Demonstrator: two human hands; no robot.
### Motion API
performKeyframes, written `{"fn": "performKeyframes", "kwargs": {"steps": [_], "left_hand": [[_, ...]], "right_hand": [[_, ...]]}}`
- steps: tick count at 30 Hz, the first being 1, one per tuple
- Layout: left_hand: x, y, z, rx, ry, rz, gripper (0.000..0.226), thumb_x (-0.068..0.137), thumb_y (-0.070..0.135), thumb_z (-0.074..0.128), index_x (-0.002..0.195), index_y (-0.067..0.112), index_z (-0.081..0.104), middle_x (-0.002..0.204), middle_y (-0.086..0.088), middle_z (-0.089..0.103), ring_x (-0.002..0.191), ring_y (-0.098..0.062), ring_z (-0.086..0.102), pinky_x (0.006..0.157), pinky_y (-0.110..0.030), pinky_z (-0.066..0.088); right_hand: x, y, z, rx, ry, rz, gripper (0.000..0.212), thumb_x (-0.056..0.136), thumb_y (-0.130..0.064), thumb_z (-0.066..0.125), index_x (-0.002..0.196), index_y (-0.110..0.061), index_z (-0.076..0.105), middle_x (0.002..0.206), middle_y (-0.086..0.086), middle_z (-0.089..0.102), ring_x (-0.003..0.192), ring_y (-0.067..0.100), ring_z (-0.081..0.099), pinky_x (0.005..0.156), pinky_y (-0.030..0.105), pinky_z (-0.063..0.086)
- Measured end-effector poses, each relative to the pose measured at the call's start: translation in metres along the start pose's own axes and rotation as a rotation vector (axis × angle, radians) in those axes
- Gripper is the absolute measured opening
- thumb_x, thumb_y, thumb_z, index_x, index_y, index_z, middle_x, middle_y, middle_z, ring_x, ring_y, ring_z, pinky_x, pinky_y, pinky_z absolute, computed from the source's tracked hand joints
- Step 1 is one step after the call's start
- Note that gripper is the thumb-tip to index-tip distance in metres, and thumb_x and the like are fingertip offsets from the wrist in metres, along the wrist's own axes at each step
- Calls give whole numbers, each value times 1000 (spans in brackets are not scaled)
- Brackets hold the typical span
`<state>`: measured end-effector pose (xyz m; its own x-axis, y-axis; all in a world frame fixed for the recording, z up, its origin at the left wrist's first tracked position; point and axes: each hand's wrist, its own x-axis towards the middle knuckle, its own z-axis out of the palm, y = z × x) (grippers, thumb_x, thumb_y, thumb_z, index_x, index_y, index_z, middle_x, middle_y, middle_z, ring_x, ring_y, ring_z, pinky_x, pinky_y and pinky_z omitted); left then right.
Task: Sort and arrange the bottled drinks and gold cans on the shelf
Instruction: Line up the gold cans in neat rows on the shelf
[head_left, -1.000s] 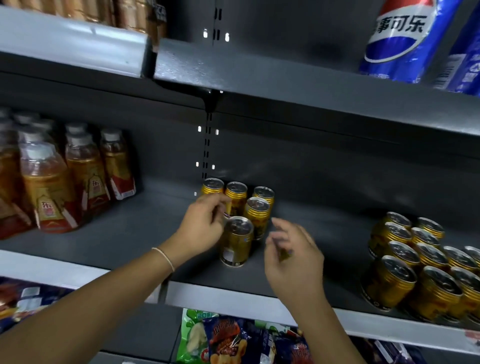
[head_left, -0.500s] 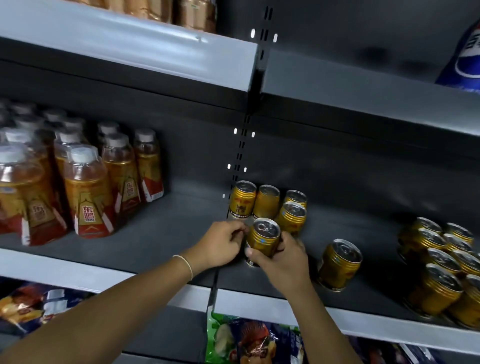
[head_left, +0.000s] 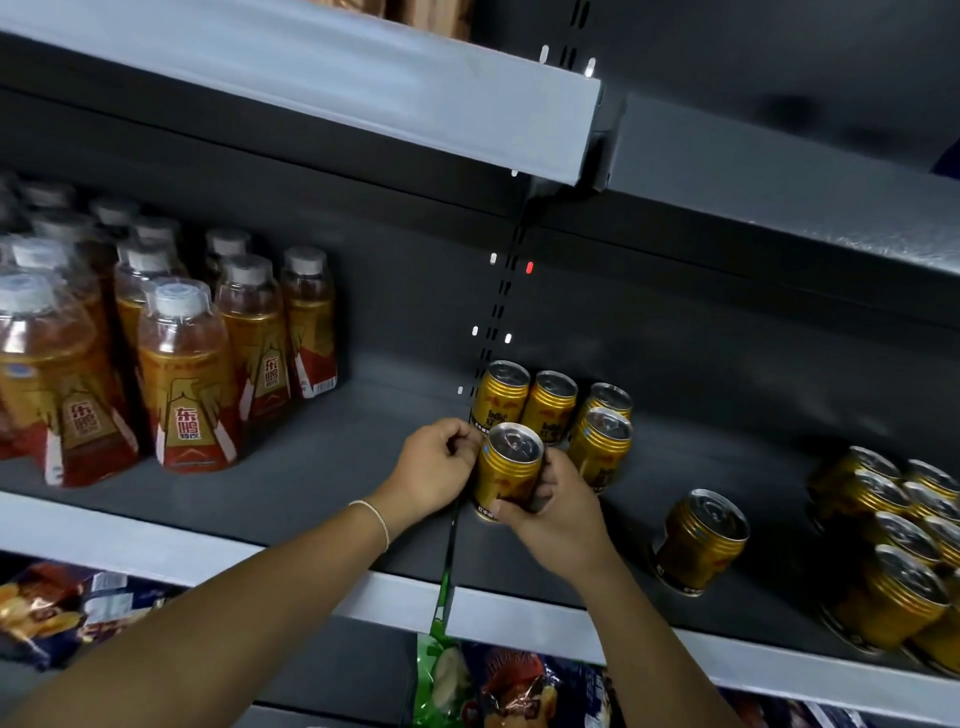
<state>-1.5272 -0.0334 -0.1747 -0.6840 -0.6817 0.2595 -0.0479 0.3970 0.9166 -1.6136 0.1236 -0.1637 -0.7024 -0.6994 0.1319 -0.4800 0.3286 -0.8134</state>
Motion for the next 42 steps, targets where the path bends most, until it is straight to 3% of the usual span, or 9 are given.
{"fn": "performKeyframes", "kwargs": {"steps": [4, 8, 13, 16, 23, 29, 34, 39, 42], "left_hand": [[9, 5, 3, -85, 53, -46, 19, 95, 14, 56, 81, 21, 66, 87, -2, 70, 84, -16, 64, 77, -23, 50], [11, -1, 6, -144, 70, -37, 20, 98, 17, 54, 85, 19, 69, 86, 3, 69, 83, -10, 63, 76, -17, 48], [10, -8, 7, -227, 12, -27, 39, 94, -9, 45, 108, 22, 65, 107, 3, 69, 105, -9, 64, 96, -23, 49], [10, -11, 8, -252, -15, -4, 53, 89, -18, 43, 108, 27, 62, 105, 10, 66, 102, 0, 64, 92, -16, 49], [12, -15, 8, -215, -51, -12, 49, 89, -20, 42, 131, 2, 56, 123, -9, 62, 120, -18, 57, 104, -25, 45], [11, -12, 4, -172, -131, -16, 57, 89, -18, 42, 141, 6, 48, 139, -9, 53, 129, -17, 50, 100, -11, 40], [8, -10, 3, -175, -136, -16, 58, 89, -18, 42, 142, 7, 47, 138, -9, 55, 127, -17, 52, 102, -14, 42], [5, -8, 2, -121, -125, 14, 58, 88, -18, 43, 140, 8, 48, 131, -2, 56, 122, -9, 52, 92, -4, 41], [4, -7, 1, 32, -64, 83, 54, 87, -15, 46, 137, 6, 52, 131, -11, 57, 122, -16, 54, 101, -15, 41]], "right_hand": [[23, -2, 5, -16, 34, 6, 65, 65, -27, 90, 113, -41, 49, 109, -16, 67, 100, 3, 65, 91, 32, 56], [42, 2, 9, 22, 73, 8, 68, 65, -21, 91, 121, -23, 53, 106, -10, 70, 97, 6, 68, 91, 36, 57], [54, 8, 16, 79, 144, -19, 58, 67, -18, 91, 116, -21, 60, 99, -12, 71, 89, -4, 66, 85, 23, 57], [55, 13, 17, 116, 161, -38, 58, 67, -12, 90, 118, -18, 62, 99, -10, 70, 92, -3, 67, 84, 19, 55], [51, 24, 14, 94, 114, -74, 68, 75, 3, 81, 136, -12, 54, 115, -5, 64, 103, 6, 63, 92, 21, 52], [50, 21, 14, 112, 129, -86, 61, 78, -3, 81, 133, -12, 57, 111, -9, 64, 96, -4, 61, 86, 10, 48], [51, 20, 16, 127, 139, -83, 62, 78, -4, 81, 134, -11, 56, 117, -1, 68, 96, -3, 63, 86, 10, 49], [47, 18, 13, 113, 126, -94, 60, 82, -10, 78, 137, -10, 53, 124, 3, 67, 110, 9, 64, 97, 27, 52], [39, 12, 11, 58, 238, -196, 43, 87, -10, 73, 128, -9, 61, 114, -4, 68, 101, 4, 65, 92, 34, 57]]}}
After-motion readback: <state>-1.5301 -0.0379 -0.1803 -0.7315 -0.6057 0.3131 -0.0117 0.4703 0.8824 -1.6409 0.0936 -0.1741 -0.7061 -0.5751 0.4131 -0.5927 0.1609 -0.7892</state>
